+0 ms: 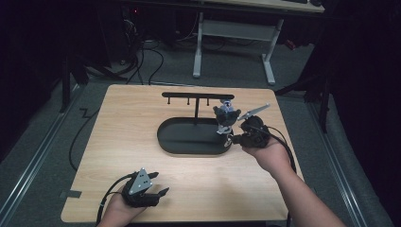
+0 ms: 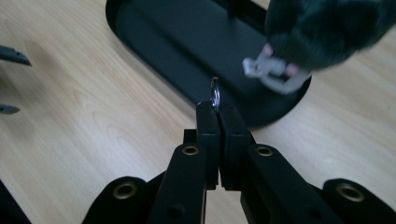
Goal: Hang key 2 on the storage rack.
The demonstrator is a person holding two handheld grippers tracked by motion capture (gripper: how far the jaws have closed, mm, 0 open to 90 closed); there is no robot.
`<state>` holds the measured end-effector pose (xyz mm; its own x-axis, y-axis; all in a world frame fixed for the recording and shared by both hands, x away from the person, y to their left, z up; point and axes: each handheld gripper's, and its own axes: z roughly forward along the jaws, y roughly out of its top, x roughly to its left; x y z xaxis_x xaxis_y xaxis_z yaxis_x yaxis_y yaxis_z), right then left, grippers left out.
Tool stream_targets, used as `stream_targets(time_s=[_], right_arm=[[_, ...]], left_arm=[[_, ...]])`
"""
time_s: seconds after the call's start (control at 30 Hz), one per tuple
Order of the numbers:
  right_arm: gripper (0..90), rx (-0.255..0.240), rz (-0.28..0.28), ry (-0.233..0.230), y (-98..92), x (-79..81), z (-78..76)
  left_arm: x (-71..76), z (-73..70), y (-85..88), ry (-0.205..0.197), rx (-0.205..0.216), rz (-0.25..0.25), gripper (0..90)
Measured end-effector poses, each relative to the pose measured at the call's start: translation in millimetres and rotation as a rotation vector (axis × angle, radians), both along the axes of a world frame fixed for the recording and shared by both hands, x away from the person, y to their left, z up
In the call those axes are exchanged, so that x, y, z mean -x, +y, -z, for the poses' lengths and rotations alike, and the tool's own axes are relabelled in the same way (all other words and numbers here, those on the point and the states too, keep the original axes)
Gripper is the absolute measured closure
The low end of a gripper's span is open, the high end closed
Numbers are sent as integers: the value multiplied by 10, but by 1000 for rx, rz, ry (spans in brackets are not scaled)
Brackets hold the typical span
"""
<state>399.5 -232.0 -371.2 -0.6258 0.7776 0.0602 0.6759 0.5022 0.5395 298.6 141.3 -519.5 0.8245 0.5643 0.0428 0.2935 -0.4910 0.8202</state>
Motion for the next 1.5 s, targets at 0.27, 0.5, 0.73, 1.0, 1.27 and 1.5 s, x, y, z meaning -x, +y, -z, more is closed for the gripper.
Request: stream_targets(time_s=[0.27,0.5,0.73,1.0,1.27,1.5], right_arm=[[896,-9,-11,-5,186,-334,-134],[896,-4,-17,-8,346,-585,-220],[896,-14,-21,-18,485,-772,-329],[896,-21,-16,-14,586,-908,-342],[894,-37,-3,-10,552,-1012,-300],[882,-32,6,-20,542,-1051,-248]], left_arm=[[57,2,118,3,-2,-36,334],[80,10,180,4,-2,-51,334],[84,11,195,5,-1,-53,334],[85,15,186,7,-1,-47,334],[81,17,178,6,-2,-42,334],[69,29,137,11,-13,-25,333]])
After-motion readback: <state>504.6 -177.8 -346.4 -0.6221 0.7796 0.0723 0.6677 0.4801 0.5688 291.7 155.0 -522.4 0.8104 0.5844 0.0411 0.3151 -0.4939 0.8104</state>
